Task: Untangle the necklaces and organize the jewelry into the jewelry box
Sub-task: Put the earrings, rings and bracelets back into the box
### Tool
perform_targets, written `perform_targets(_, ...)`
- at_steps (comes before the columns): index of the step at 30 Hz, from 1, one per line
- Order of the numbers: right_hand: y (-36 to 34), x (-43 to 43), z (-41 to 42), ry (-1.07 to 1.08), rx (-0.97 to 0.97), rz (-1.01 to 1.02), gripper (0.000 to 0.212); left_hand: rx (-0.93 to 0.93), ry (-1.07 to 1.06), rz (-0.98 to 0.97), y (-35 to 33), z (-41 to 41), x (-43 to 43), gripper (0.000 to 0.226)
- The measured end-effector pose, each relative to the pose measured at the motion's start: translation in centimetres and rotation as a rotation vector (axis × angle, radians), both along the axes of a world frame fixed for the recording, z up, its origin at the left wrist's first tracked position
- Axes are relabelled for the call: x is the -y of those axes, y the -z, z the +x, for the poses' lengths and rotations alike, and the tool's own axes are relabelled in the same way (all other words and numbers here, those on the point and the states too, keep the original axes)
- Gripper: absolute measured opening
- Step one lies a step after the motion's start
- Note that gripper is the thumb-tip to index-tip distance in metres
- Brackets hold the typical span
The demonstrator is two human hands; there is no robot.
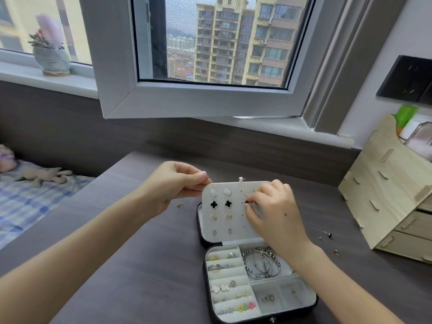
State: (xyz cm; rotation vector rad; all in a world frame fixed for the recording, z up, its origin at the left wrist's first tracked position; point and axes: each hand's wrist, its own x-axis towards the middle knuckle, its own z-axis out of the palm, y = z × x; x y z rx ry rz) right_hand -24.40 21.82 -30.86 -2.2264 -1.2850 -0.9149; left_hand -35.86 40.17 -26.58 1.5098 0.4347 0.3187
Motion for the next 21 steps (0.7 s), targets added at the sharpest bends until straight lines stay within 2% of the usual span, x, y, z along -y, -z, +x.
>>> perform_targets(6, -0.7, 0.2, -0.3, 0.021, 0.084, -0.075, 0.015, 0.016, 0.056, -0.017, -0.5, -0.6, 0.2, 0.013)
perform_targets(9, -2.0, 0.4, -0.4, 0.041, 0.024, -0.059, 0.033, 0.018, 0.108, -0.005, -0.8, -0.9, 0.2, 0.012)
perform_targets(12, -3.4, 1.1, -0.2, 0.016, -0.128, -0.06, 0.056, 0.012, 0.191, 0.015, -1.4, -1.2, 0.2, 0.013)
perform_targets(13, -3.9, 1.4, -0.1, -0.016, -0.213, -0.072, 0.056, 0.008, 0.231, 0.007, -1.6, -1.3, 0.2, 0.014)
perform_targets(15, -4.5, 2.0, -0.1, -0.111, -0.432, -0.103, 0.04, -0.008, 0.321, -0.011, -2.0, -1.4, 0.2, 0.018)
perform_targets(17, -4.4, 2.6, -0.2, -0.192, -0.57, -0.084, 0.03, -0.025, 0.382, -0.018, -2.1, -1.3, 0.2, 0.02)
perform_targets(19, -3.8, 3.0, -0.4, -0.206, -0.575, -0.044, 0.027, -0.036, 0.388, -0.041, -1.7, -0.9, 0.2, 0.02)
perform_targets(21, -2.8, 3.5, -0.8, -0.195, -0.46, -0.005, 0.024, -0.065, 0.396, -0.044, -0.8, -0.3, 0.6, 0.02)
